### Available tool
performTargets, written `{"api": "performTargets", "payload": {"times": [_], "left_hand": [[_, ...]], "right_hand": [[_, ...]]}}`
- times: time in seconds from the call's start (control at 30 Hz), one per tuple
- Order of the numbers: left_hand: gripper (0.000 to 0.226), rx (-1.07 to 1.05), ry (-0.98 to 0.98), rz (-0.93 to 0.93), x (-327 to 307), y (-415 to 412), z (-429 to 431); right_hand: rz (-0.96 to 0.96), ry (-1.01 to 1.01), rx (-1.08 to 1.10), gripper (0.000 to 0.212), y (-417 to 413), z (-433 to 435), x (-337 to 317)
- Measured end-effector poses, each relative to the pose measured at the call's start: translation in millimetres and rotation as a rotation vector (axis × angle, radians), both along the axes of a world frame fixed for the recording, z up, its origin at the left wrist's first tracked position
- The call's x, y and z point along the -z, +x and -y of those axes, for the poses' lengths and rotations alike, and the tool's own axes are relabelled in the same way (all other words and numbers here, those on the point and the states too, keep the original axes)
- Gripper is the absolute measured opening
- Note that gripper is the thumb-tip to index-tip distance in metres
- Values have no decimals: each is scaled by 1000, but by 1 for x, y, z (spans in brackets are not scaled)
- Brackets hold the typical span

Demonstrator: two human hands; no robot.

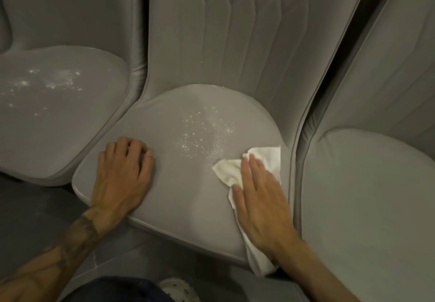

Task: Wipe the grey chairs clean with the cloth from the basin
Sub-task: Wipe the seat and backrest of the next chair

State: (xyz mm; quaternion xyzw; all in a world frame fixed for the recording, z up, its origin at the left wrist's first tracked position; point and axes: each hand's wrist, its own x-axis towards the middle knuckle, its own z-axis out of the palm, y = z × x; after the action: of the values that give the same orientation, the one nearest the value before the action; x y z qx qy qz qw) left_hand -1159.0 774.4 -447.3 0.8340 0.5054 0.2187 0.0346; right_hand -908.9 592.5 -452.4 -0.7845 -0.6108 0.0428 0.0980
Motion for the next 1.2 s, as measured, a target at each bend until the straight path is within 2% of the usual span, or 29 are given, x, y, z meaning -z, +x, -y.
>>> {"api": "performTargets", "payload": {"times": [0.07,0.13,0.23,0.33,0.4,0.53,0.6,0.7,0.8,0.9,1.0,1.03,1.13,1.2], "left_hand": [[23,-1,-5,-6,1,-1,0],[22,-4,-10,0,0,-1,-1],[23,-6,-13,10,1,-1,0],[22,0,12,2,2,-1,-2],[21,5,25,11,3,-1,-2],[22,12,27,37,2,-1,-2],[23,15,29,37,1,-2,-1],[24,-2,-5,21,-4,-1,1],[25,7,-56,-15,-9,-1,-3],[42,47,-79,-103,-14,-7,-14],[71,45,-186,-121,-16,-16,-26],[76,41,-211,-121,-15,-18,-28],[76,41,-208,-111,-11,-19,-30],[75,36,-216,-98,-9,-19,-29]], "right_hand": [[35,-16,-37,65,25,2,-7],[82,-66,73,64,49,-14,-17],[60,-70,200,66,17,-17,-19],[69,-1,7,63,-27,26,-5],[59,0,-69,63,-10,32,-3],[106,-69,142,65,47,-29,-19],[94,-59,222,67,35,-46,-20],[10,5,127,69,-12,-23,-6],[-5,16,32,67,8,-20,-8],[57,-18,166,62,57,-77,-22],[68,-5,300,58,57,-126,-27],[71,-11,283,58,45,-127,-24],[60,8,52,62,20,-92,-13],[41,-12,-11,64,39,-81,-14]]}}
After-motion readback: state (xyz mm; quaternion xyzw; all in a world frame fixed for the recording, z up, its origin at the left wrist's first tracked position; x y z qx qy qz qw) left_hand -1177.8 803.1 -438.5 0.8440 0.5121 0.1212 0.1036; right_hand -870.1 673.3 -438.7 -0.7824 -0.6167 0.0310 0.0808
